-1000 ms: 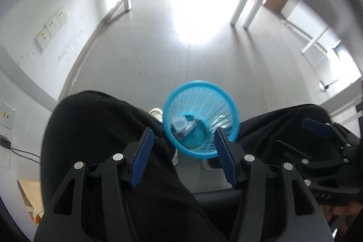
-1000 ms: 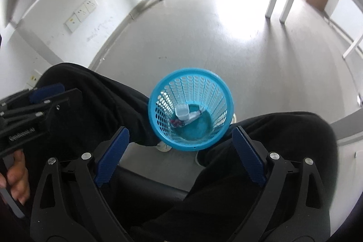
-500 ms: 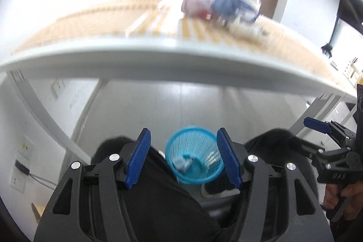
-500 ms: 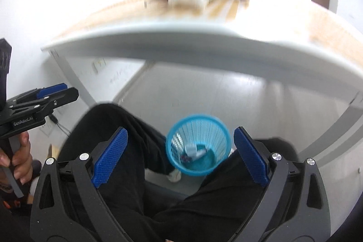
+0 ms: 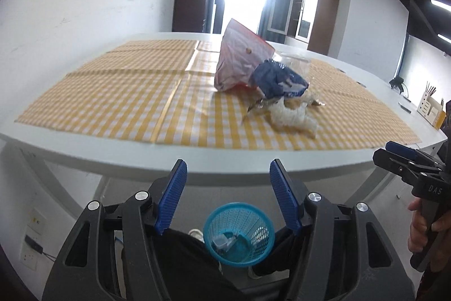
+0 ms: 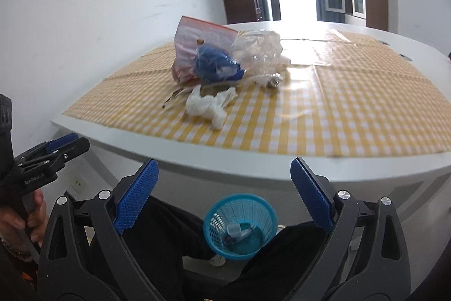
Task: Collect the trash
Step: 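Raise both grippers back toward the remaining trash on the table, then grasp the pink-white zip bag with the left gripper while the right gripper grasps the white tissue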
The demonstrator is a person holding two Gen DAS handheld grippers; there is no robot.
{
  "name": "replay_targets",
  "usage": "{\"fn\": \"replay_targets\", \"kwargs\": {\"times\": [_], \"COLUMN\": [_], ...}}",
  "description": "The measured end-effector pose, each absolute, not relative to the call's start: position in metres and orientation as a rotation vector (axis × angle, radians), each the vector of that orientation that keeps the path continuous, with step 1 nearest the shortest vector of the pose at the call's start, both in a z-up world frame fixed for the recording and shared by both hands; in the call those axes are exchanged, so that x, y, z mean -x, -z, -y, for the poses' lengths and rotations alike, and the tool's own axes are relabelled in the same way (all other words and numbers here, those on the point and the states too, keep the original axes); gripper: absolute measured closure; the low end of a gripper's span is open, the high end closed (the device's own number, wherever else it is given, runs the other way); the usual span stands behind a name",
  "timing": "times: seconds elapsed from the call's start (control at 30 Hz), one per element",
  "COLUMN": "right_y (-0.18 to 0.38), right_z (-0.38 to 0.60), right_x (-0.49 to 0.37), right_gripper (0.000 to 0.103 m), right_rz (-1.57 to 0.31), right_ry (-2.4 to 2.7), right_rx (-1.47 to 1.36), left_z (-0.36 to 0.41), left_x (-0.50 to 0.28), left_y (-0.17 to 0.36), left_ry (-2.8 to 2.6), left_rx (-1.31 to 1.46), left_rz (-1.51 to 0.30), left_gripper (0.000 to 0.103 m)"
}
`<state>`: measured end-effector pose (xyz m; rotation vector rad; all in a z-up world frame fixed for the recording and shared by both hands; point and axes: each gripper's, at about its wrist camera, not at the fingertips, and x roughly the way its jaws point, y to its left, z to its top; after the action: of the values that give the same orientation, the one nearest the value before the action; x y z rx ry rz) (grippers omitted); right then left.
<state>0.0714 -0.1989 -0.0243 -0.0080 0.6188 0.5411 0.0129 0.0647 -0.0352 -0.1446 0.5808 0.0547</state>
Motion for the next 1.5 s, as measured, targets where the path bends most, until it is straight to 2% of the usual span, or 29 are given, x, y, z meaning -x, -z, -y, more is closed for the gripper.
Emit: {"fn": "replay_targets", "kwargs": {"times": [0.27,0.67,0.87,0.93,1.17,1.33,1.4,1.43,1.5], "right_y": [0.017,0.031,0.039,0.041,0.05,0.053,0.056,0.056,0.057], "right_z": [0.192,0.136,0.119,0.115,0.104,0.103,0.102,0.102,0.103], "right_x": [-0.105,-0.139,-0.165,-0.173,-0.19,-0.194,-0.196,-0.195,-0.195], "right_gripper": [0.013,0.014,0.021,0.027,0.044,0.071,0.077,0.081,0.084], "right_rz": [-0.642,-0.677,-0.708,-0.721,-0.764,-0.778,-0.781,-0.781,-0.779], "right_ry": [-0.546,-0.581,-0.583,-0.583,-0.594,-0.618,-0.628,-0.632,-0.638], "right_rx": [-0.039,0.07,0.092,0.1,0.117,0.132,0.137,0.138,0.141], "left_z": [-0.064,-0.073,-0.089,-0.094,-0.109,-0.114,-0.114,-0.114,-0.113], "left_x": [-0.045,-0.11,-0.156,-0.174,-0.228,-0.263,-0.272,-0.275,-0.28], "left_y": [0.015,0.001,-0.004,-0.005,-0.005,0.004,0.009,0.011,0.015], "left_ry": [-0.023,-0.027,-0.027,-0.018,-0.001,0.02,0.032,0.034,0.044], "left_rx": [0.154,0.11,0.117,0.121,0.165,0.216,0.234,0.242,0.257], "left_rz": [-0.552,-0.561,-0.586,-0.602,-0.638,-0.688,-0.705,-0.715,-0.727], "left_gripper": [0.042,0.042,0.037,0.032,0.028,0.028,0.028,0.03,0.043]}}
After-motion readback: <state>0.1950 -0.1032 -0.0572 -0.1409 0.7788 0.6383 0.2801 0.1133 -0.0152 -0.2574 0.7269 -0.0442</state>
